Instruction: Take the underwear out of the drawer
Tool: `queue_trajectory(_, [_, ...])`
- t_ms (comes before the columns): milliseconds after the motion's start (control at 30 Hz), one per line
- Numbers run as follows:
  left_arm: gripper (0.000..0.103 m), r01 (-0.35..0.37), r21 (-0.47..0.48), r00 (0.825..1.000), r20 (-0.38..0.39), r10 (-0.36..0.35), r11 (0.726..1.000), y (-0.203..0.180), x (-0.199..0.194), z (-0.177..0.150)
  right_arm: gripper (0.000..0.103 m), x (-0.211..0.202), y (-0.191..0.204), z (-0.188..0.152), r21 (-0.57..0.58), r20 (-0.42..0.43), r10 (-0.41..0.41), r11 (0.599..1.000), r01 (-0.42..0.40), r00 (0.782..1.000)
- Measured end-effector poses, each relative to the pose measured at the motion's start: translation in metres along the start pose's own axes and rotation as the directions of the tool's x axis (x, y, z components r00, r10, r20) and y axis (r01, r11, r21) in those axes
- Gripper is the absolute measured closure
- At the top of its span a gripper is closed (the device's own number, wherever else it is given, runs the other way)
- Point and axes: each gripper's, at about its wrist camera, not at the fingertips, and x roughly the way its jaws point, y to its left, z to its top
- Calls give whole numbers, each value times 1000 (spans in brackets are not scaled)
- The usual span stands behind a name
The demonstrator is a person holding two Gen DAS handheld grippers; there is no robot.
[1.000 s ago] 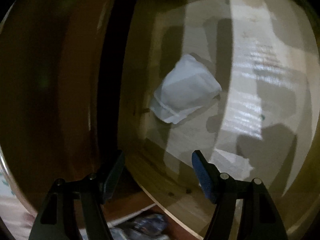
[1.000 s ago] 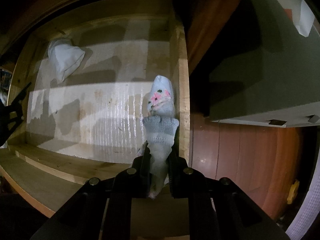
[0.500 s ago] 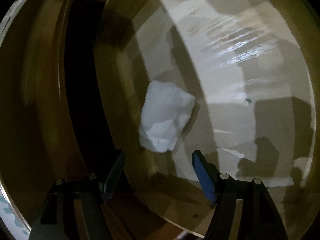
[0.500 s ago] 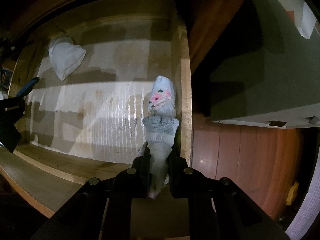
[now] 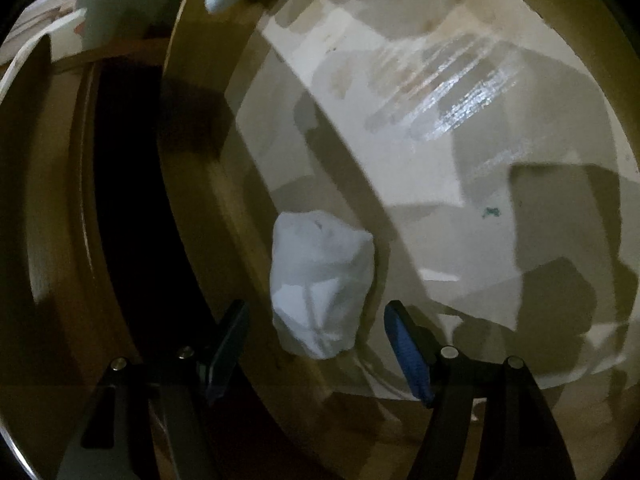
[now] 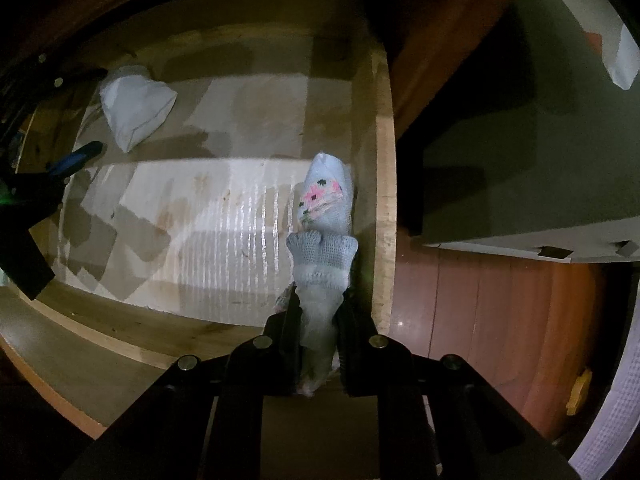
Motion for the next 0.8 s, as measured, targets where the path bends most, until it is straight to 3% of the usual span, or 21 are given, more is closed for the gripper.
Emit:
queue_trajectory(233, [31,-9,73,1000,-6,10,997,-8,9,-2,88,1,2,0,-4,0,2,1000,-2,1000])
queue_trajectory(467, [31,-19,72,1000,-1,19,997,-8,2,-2,88,0,2,0,-10,-1,1,1000,-1,1000])
queue_trajectory(533, [39,3,50,1000,-5,-3,999,-7,0,-3,88,0,2,0,-11,-1,2,1000,-2,1000])
queue_trajectory(600, [58,16,9,1000,-15,-16,1000,2,5,-3,87,-1,2,0,-12,0,3,1000,-3,1000])
queue_trajectory(800, [66,52,-72,998,-19,-53,996,13,4,-3,87,-1,3,-1,-14,0,5,1000,-5,1000])
